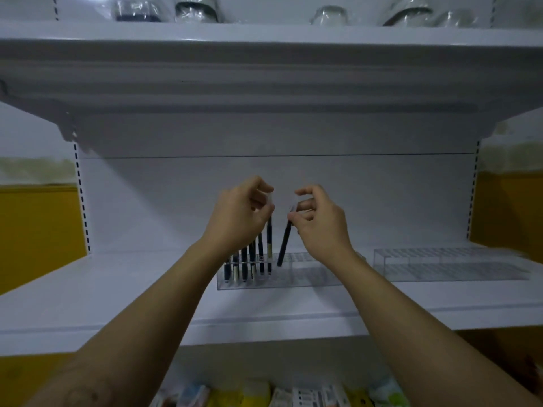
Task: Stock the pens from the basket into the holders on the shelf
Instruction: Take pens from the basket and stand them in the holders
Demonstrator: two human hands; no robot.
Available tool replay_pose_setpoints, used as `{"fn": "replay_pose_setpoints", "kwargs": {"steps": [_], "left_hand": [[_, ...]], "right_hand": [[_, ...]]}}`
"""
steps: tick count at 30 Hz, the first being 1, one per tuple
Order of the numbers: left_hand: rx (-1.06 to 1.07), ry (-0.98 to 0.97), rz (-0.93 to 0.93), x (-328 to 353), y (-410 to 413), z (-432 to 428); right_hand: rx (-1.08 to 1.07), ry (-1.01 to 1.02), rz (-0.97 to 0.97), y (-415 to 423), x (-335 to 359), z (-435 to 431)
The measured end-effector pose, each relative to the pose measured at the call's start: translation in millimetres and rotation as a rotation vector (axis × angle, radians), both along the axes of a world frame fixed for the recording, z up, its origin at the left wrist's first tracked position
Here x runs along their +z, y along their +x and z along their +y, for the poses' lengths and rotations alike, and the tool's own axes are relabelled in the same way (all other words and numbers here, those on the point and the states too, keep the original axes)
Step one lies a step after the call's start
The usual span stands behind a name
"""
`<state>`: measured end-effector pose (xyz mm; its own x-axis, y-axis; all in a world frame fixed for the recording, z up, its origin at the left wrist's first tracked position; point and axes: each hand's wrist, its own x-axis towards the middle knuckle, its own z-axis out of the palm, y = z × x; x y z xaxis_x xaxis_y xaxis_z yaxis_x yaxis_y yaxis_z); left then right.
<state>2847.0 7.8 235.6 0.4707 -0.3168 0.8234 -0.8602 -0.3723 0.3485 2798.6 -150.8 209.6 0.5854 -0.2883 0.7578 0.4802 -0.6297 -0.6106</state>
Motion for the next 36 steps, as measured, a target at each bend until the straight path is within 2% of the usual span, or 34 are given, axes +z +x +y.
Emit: {"fn": "replay_pose_setpoints", "kwargs": {"steps": [10,17,22,26,36], "left_hand": [[0.074,0.024,-0.028,-6,30,-2],[0.1,0.075,-0.033,-3,40,-8],[0.129,0.085,-0.029,-2,49,-10],[0.163,0.067,-0.052,-3,55,-12],[0.176,0.043,-0.052,-5,57,-13]], "right_hand": [[-0.04,0.017,-0.007,44,0,6],[-0.063,-0.059,0.037,66,-3,6],[-0.069,-0.186,0.172,71,-11,5],[-0.127,-0.435,0.321,64,-26,11],[-0.1,-0.481,0.484,48,-34,15]]}}
